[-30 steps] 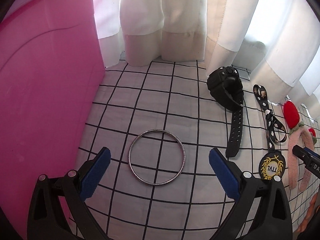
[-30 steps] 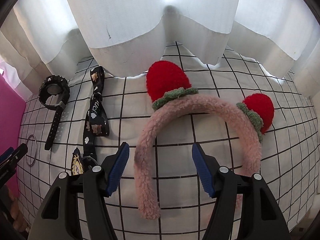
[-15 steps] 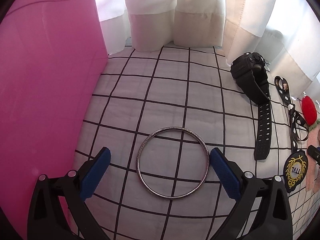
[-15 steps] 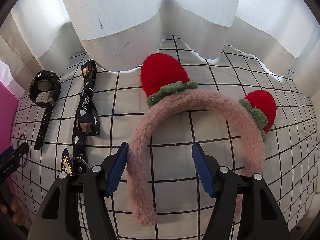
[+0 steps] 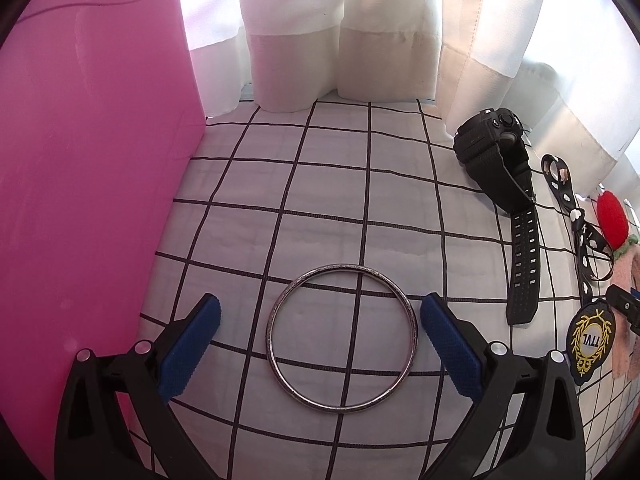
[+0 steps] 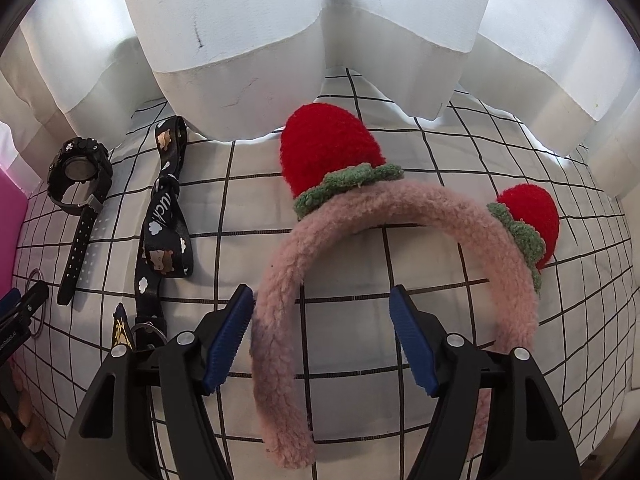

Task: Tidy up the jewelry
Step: 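Grasp the silver bangle with the left tool while the right tool grasps the pink headband, then carry the bangle and headband over the pink tub and open both tools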

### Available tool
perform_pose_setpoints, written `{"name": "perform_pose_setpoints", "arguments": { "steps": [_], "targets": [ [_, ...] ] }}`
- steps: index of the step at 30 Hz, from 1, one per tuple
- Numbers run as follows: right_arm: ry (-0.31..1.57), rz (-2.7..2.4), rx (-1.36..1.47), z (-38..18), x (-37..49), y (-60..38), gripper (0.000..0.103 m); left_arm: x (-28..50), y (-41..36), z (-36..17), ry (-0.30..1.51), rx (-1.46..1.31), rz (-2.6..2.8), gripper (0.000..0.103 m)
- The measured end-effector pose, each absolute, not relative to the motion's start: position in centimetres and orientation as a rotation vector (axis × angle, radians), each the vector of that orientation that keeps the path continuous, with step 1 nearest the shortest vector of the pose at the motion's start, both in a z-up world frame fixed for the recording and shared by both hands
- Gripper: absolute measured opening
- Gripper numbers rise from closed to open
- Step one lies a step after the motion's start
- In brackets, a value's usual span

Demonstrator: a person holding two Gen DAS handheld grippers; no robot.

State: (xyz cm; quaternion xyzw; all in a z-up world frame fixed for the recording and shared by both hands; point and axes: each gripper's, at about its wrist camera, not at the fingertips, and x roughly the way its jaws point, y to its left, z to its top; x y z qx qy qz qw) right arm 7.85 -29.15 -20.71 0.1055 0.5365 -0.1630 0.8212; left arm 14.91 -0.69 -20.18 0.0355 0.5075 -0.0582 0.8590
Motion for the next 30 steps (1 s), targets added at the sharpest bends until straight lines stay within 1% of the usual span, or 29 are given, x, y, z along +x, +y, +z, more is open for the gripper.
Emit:
{"name": "perform_pose_setpoints", "arguments": {
  "steps": [7,10,12,14,15,16,17,18,20,21,22,23,30],
  "targets": [
    [1.11,-0.347,0.214,-20.9,7.4,-28.6,0.069,13.8,-1.0,-20.5,1.066,0.064,-0.109,0.097],
    [1.107,-0.342,0.214,-21.1,6.9,-28.5,0.069,13.3,-0.9,-20.5,1.058,0.062,-0.109,0.095],
    [1.105,-0.338,0.213,-21.1,6.6,-28.4,0.068,13.0,-1.1,-20.5,1.042,0.072,-0.131,0.09],
    [1.104,-0.332,0.212,-21.0,6.4,-28.4,0.067,12.6,-1.5,-20.3,1.028,0.086,-0.161,0.078],
    [1.103,-0.328,0.211,-20.9,6.3,-28.3,0.066,12.4,-1.7,-20.1,1.024,0.093,-0.173,0.075],
    [1.1,-0.324,0.209,-20.8,6.3,-28.2,0.063,12.3,-2.1,-20.1,1.02,0.1,-0.182,0.071],
    [1.097,-0.32,0.205,-20.8,6.2,-28.0,0.057,12.2,-2.3,-20.1,1.021,0.099,-0.178,0.071],
    [1.095,-0.315,0.202,-20.7,6.1,-27.9,0.054,12.3,-2.2,-20.1,1.022,0.089,-0.179,0.07],
    [1.091,-0.303,0.202,-20.5,6.1,-27.6,0.037,12.2,-2.4,-20.0,1.022,0.094,-0.18,0.07],
    [1.09,-0.297,0.201,-20.5,6.0,-27.5,0.034,12.2,-2.4,-20.0,1.023,0.092,-0.182,0.07],
    [1.089,-0.29,0.199,-20.4,6.0,-27.4,0.023,12.3,-2.1,-19.9,1.024,0.09,-0.184,0.07],
    [1.09,-0.284,0.199,-20.3,5.9,-27.2,0.01,12.5,-2.0,-20.0,1.024,0.09,-0.185,0.07],
    [1.064,-0.261,0.223,-19.7,4.7,-27.1,0.009,12.3,-1.6,-19.5,1.036,0.084,-0.189,0.07]
  ]
}}
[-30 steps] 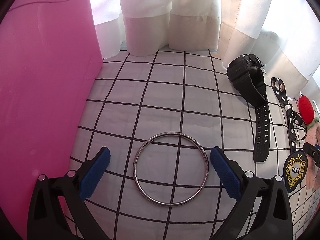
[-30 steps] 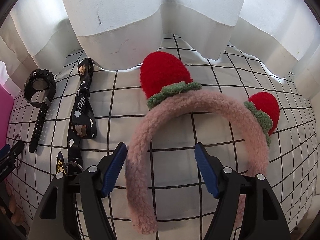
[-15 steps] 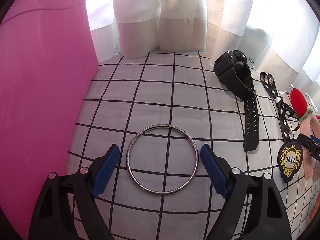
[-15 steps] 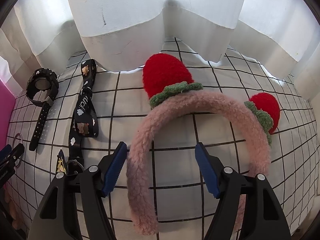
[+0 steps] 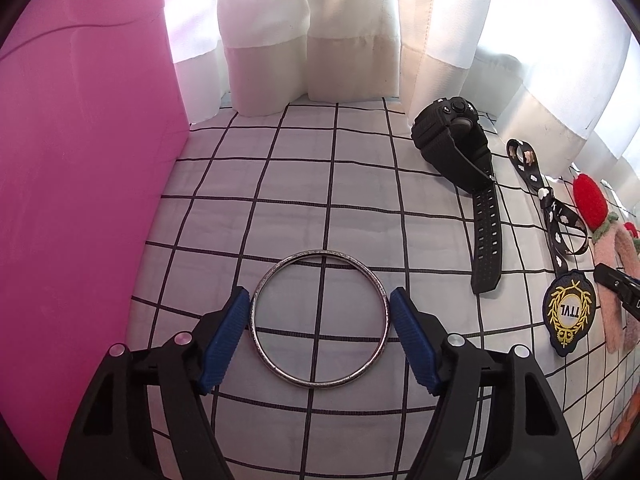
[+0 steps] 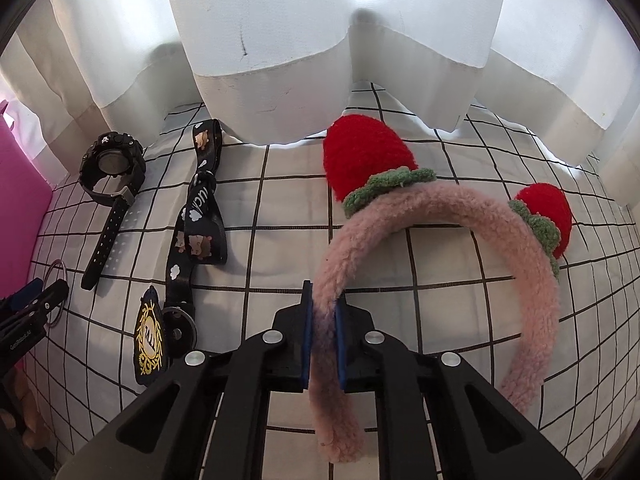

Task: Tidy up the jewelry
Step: 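Carry the bangle and headband over the pink tub and open both tools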

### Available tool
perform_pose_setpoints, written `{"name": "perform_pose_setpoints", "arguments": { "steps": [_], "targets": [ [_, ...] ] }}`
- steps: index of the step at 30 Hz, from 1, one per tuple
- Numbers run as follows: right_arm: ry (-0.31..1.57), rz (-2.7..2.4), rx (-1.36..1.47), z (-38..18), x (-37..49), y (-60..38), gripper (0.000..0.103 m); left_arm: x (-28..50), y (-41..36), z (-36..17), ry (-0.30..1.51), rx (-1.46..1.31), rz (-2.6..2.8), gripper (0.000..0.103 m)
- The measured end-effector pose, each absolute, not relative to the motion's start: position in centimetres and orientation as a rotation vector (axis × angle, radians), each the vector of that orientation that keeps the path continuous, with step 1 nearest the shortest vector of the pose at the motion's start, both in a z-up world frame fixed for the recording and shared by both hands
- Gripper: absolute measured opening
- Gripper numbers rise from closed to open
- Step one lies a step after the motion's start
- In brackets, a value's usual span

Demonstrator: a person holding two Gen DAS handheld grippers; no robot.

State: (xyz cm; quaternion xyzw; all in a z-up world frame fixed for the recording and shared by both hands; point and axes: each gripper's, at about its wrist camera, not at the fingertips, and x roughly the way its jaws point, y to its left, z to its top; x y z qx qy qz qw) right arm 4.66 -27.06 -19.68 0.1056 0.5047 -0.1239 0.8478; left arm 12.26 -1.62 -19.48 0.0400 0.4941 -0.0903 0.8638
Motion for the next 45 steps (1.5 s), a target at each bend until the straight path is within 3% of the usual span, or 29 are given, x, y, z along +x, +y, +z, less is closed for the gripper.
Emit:
{"name": "perform_pose_setpoints", "arguments": {
  "steps": [45],
  "targets": [
    [0.794,-0.089,0.169,-5.3,0.4,-23.2,0.009,6.6,-1.2,-5.5,0.812,0.034,-0.225,0.07]
  ]
}}
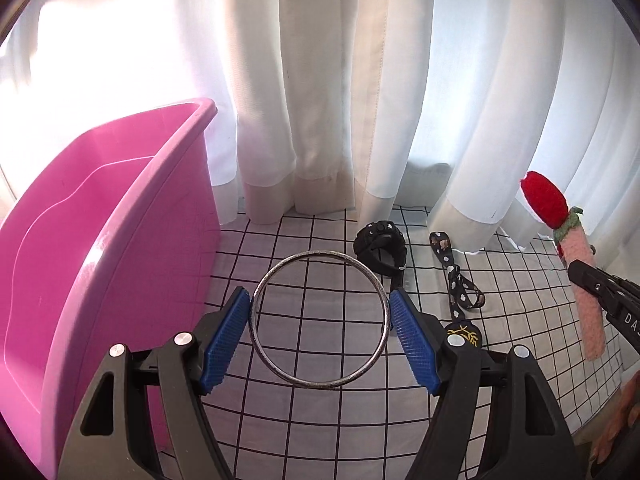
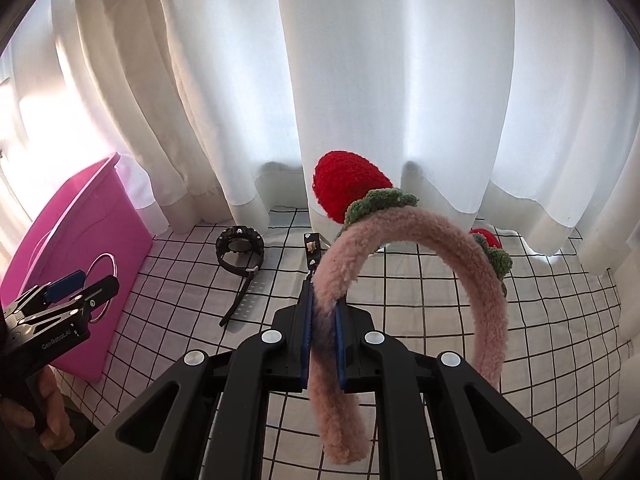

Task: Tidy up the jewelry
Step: 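Carry the bangle and headband over the pink tub and open both tools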

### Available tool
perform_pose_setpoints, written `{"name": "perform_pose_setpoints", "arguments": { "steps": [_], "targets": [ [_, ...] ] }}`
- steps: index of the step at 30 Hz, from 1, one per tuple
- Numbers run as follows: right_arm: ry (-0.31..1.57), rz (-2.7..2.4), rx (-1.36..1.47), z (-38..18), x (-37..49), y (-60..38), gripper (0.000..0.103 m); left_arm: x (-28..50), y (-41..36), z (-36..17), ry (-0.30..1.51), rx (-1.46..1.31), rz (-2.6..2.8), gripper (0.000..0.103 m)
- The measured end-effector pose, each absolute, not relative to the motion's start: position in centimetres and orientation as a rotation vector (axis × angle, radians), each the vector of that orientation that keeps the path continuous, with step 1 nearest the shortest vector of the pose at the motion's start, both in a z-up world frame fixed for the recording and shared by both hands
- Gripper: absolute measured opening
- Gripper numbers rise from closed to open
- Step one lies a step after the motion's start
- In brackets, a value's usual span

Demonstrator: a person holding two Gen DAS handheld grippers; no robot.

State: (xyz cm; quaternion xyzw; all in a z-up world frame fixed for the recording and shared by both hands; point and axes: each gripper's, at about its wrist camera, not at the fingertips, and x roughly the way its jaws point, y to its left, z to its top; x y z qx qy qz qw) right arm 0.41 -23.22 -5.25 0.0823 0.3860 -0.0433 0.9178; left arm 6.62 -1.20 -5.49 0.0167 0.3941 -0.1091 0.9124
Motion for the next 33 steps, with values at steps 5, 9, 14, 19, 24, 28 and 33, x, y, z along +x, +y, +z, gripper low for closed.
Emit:
{"name": "perform_pose_setpoints", "arguments": {
  "steps": [5,9,14,19,24,28,33],
  "targets": [
    [0.745,-0.031,0.136,-2.7,0.6,-21.4,0.01,6.0,-0.6,-2.9,0.767,0.017,-0.212,0.07],
    [0.704,0.024,0.115,-0.5,1.1,-19.7,0.01,5.5,0.2,-0.6,0.722,0.004,-0.194,0.07],
    [0.66,0.106,0.084,1.7,1.9,-16.9,0.01,5.2,2.0,1.8,0.677,-0.013,-0.154,0.07],
    [0.631,0.194,0.057,3.1,3.3,-13.4,0.01,5.0,4.8,3.9,0.641,-0.032,-0.088,0.07],
    [0.613,0.288,0.026,4.3,5.1,-9.4,0.01,5.0,8.3,4.9,0.62,-0.047,0.0,0.07],
    [0.612,0.362,0.0,4.9,6.4,-5.9,0.01,5.1,11.5,4.8,0.62,-0.066,0.073,0.07],
    [0.625,0.446,-0.04,5.0,8.3,-1.5,0.01,5.1,15.5,4.7,0.626,-0.091,0.159,0.07]
  ]
}}
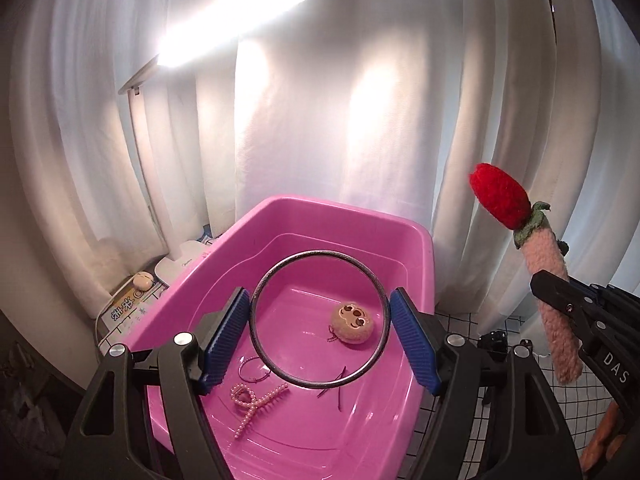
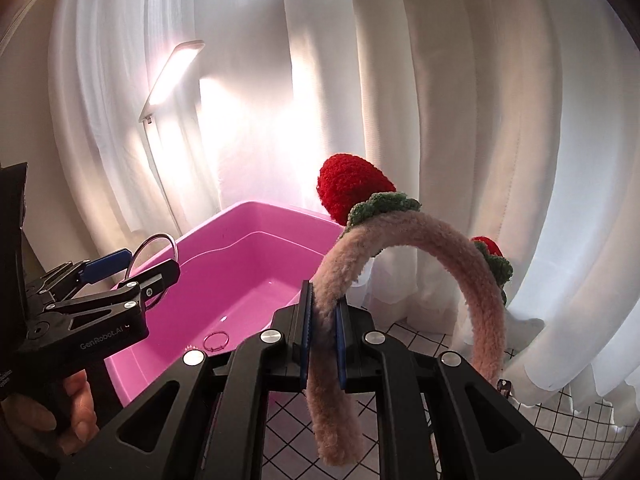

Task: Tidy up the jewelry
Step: 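Carry the bangle and headband over the pink tub and open both tools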

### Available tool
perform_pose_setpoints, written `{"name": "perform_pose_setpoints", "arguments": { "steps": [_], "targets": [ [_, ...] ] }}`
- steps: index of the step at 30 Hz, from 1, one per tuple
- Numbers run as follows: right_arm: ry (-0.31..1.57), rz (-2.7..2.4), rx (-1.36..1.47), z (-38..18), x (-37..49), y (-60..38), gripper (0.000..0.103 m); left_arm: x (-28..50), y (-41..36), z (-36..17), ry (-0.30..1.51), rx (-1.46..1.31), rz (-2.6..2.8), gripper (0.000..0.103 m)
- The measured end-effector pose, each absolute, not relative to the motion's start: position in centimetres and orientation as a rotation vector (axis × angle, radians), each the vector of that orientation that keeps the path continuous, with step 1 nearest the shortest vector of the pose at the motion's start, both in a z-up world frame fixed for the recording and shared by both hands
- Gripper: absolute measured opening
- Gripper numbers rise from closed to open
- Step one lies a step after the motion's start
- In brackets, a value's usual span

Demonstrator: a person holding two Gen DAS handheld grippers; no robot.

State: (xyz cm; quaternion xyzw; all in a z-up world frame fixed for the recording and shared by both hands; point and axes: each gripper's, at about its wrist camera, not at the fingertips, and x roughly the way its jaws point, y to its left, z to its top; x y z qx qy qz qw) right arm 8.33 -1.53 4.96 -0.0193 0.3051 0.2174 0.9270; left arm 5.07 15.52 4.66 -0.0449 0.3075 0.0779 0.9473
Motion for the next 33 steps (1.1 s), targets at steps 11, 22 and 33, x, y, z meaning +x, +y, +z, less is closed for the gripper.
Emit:
{"name": "perform_pose_setpoints", "arguments": {
  "steps": [11,22,33],
  "targets": [
    [0.665,0.578,-0.143,4.0,12.8,7.5,0.01,6.4,22.1,2.5,0.663,-0.171,0.293,0.07],
    [0.759,0.647,-0.233,1.3,17.1,13.4,0.01,8.3,25.3,-0.1,0.754,-0.223,0.39,0.07],
    [0.831,0.628,-0.285,0.1,19.2,14.9,0.023,9.2,26.2,-1.1,0.824,-0.247,0.41,0.07]
  ]
}}
